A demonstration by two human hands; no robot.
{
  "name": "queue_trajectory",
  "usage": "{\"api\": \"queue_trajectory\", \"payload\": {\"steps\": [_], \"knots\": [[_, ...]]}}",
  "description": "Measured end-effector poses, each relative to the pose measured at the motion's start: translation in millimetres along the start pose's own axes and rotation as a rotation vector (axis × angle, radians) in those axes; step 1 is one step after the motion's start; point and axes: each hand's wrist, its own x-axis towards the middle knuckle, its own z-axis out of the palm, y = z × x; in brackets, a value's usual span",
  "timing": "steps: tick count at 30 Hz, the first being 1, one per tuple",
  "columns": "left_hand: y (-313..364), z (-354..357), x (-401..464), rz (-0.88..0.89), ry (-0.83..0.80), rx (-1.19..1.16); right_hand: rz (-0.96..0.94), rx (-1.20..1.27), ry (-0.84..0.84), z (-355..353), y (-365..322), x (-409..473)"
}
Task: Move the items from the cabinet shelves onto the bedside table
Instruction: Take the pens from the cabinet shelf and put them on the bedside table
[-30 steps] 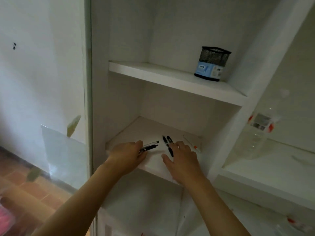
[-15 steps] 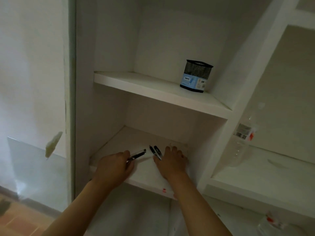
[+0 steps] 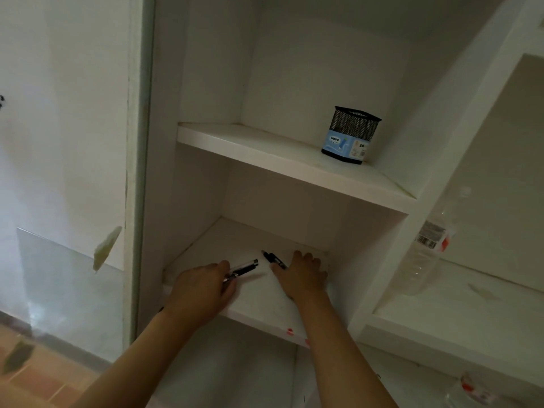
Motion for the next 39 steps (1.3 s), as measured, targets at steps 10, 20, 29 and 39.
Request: {"api": "queue_trajectory", "payload": {"steps": [10,20,29,39], "knots": [[-5,2,-3,0.033,-0.001,-0.003,-0.292,0.199,0.084,-1,9,-36],[-1,-1,-2,0.016,-0.017,0.03,-0.354,0.093,0.032,-4,9,-46],[2,-18,-9,0.0,-0.108,0.03,-0.457,0.141,0.05,0,2,-52],[-14,-42,-66,-0.114,-0.075,0.083,-0.671,0.233,-0.009,6,15,-80]]}}
